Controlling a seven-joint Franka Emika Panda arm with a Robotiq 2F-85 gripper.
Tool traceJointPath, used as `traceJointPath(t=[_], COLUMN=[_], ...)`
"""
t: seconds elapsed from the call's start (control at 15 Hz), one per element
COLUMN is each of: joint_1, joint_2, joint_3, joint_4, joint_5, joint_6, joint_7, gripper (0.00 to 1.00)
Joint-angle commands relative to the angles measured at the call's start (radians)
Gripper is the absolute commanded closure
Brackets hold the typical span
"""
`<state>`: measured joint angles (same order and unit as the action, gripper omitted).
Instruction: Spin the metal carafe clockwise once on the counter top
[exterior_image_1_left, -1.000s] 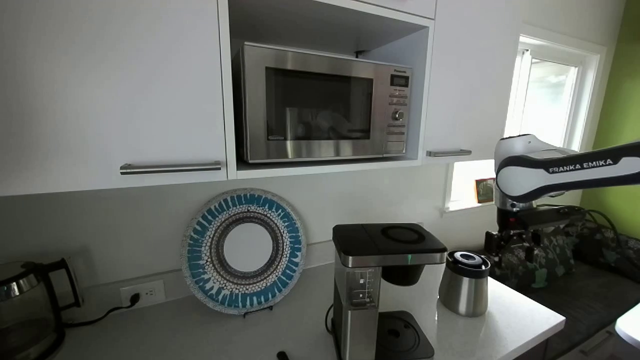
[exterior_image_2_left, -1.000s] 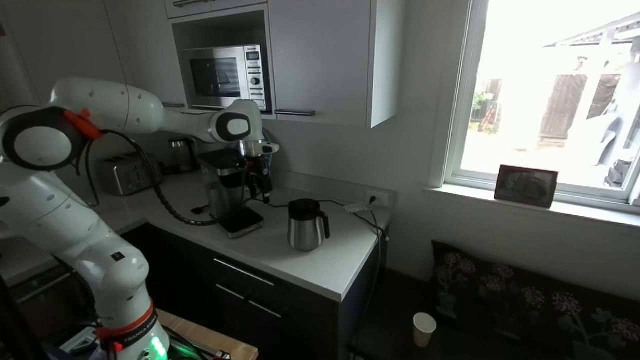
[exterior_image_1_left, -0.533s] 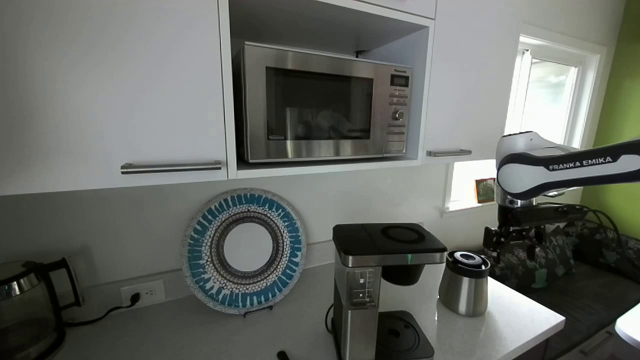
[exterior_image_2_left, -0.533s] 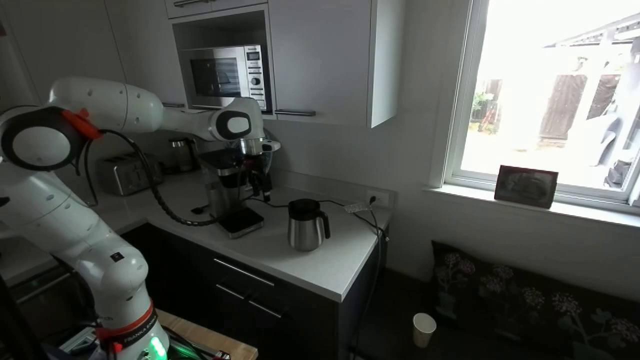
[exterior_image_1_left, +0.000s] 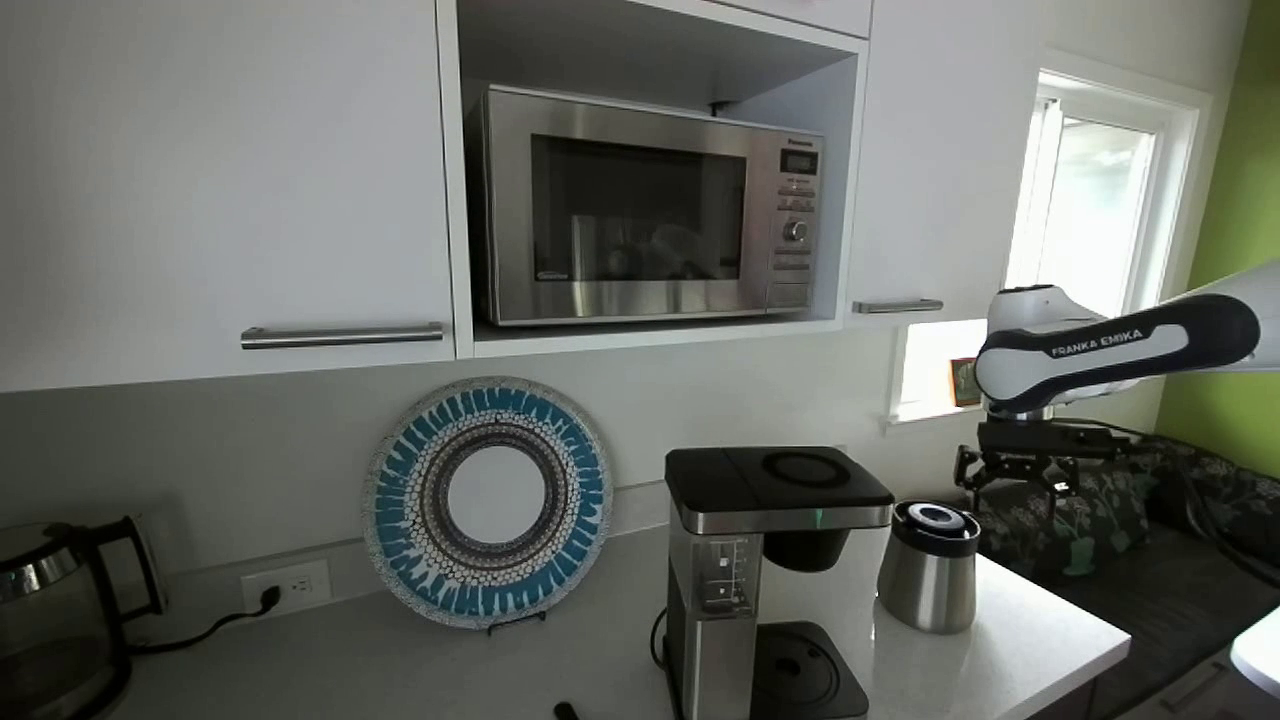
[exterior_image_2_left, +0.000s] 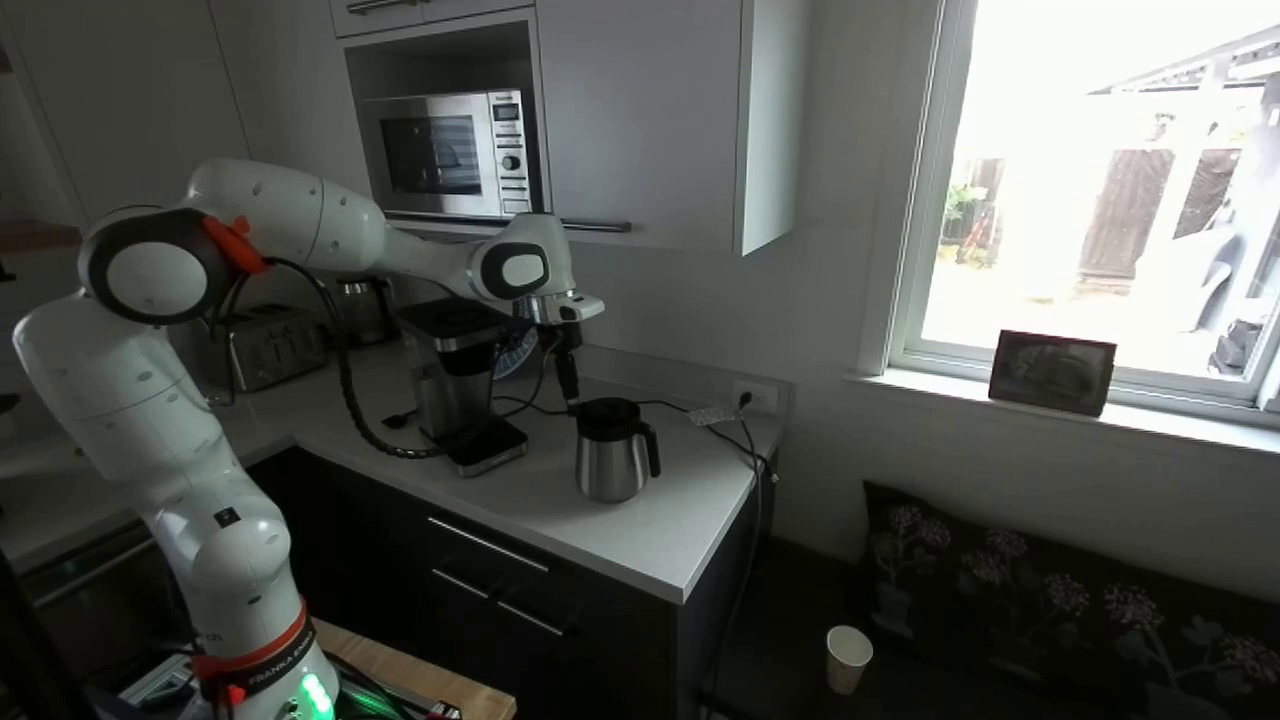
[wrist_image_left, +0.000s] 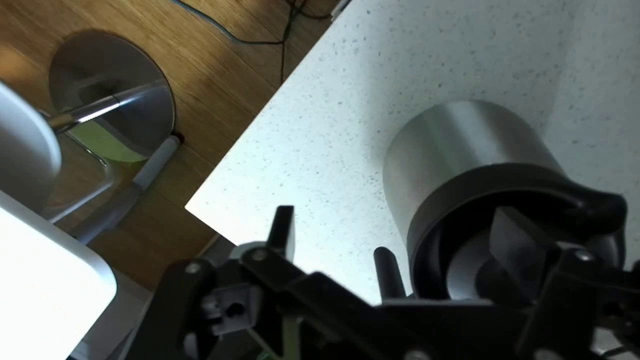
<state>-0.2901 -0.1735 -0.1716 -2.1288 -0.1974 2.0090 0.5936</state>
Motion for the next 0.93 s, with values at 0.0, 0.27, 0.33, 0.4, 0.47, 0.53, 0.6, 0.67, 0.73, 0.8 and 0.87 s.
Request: traceJointPath(t=[0.0, 0.27, 0.33, 0.4, 0.47, 0.53, 0.6, 0.67, 0.73, 0.8, 0.87], joint_1=[-0.011, -0.013, -0.015, -0.015, -0.003, -0.005, -0.005, -0.005, -0.005, -0.005, -0.003], joint_2=[0.109, 0.185, 0.201, 0.208, 0.177, 0.189, 0.197, 0.201, 0.202, 0.203, 0.197], joint_3=[-0.031, -0.075, -0.085, -0.094, -0.089, -0.095, -0.099, -0.100, -0.100, -0.100, -0.099], joint_4=[0.106, 0.181, 0.195, 0.201, 0.169, 0.180, 0.188, 0.192, 0.194, 0.195, 0.182], joint_5=[0.061, 0.179, 0.210, 0.235, 0.181, 0.198, 0.205, 0.209, 0.210, 0.211, 0.198], joint_6=[0.001, -0.013, -0.008, -0.007, 0.001, 0.001, 0.001, 0.001, 0.001, 0.001, 0.033], joint_7=[0.127, 0.221, 0.244, 0.273, 0.225, 0.241, 0.250, 0.254, 0.257, 0.260, 0.280], gripper=[0.00, 0.00, 0.00, 0.00, 0.00, 0.00, 0.00, 0.00, 0.00, 0.00, 0.00])
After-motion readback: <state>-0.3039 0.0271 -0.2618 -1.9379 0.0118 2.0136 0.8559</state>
